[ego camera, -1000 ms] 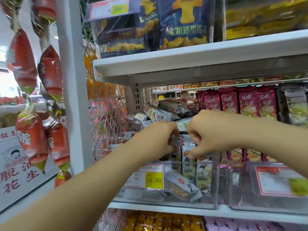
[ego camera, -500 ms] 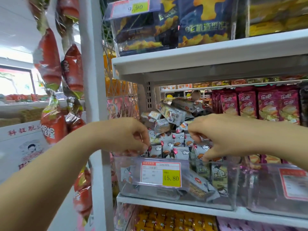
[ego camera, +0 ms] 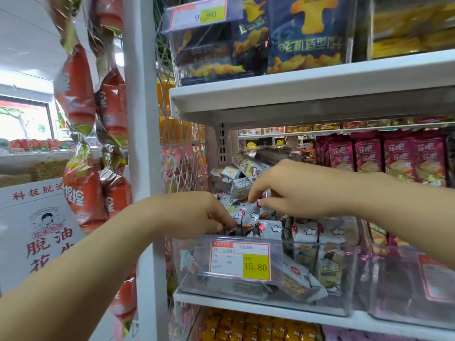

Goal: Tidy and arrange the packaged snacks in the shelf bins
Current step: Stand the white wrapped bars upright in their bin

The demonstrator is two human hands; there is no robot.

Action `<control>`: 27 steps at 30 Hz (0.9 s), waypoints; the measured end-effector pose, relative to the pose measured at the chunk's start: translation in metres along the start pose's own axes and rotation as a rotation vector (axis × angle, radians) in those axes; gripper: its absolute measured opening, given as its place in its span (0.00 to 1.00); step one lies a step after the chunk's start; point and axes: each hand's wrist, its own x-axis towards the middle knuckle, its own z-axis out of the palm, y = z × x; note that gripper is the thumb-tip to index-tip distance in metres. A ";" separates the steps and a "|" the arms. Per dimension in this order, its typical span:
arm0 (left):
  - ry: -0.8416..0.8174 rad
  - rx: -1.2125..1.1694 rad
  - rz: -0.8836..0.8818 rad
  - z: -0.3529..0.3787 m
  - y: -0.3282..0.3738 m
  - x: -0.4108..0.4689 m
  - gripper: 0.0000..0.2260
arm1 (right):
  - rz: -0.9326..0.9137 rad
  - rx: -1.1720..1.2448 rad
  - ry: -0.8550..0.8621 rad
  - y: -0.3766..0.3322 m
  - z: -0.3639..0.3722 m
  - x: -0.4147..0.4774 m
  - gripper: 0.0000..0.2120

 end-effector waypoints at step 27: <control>0.040 -0.024 0.001 0.002 0.000 -0.001 0.15 | 0.030 0.256 0.472 0.015 0.014 0.018 0.03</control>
